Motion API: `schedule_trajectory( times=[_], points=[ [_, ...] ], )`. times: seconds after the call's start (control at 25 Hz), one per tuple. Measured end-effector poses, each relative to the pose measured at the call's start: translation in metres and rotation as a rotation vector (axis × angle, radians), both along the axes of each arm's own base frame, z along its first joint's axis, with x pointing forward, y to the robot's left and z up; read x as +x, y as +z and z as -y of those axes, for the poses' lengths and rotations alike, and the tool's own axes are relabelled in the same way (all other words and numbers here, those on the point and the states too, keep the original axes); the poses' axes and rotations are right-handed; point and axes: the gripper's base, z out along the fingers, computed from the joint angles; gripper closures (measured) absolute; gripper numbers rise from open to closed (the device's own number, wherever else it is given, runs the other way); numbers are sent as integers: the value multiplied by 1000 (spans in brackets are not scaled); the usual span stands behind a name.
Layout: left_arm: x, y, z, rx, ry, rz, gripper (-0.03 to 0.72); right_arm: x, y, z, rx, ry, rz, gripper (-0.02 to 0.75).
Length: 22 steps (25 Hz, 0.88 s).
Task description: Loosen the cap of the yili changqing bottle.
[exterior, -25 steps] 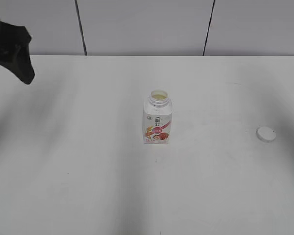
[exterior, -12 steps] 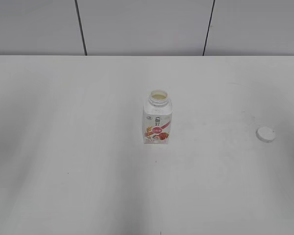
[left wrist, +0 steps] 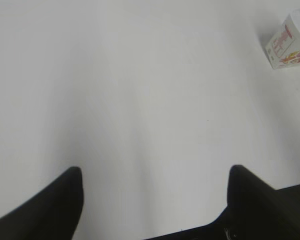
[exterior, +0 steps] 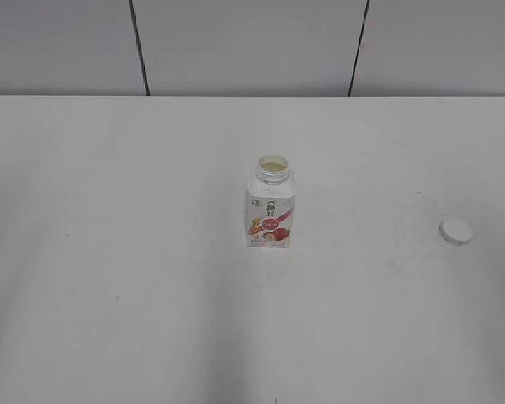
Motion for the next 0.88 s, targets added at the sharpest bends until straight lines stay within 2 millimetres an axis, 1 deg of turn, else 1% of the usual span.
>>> schedule_trajectory(
  times=[0.2,0.28,0.48,0.72,0.88],
  points=[
    [-30,-18,-10,16,13,79,149,-18,-15,0,-1,1,29,169],
    [-38,-27,-12,10,11,115,149,-26,-22,0,-8,8,43,169],
    [-58,-43,-13,-51,-10,211,151,-39,-40,0,-34,35,68,169],
    [-77,-50,-15,-91,-21,331,151,-58,-58,0,-68,65,144,169],
    [-88,-50,-18,-105,-21,393,151,-77,-62,0,-78,62,251,169]
  ],
)
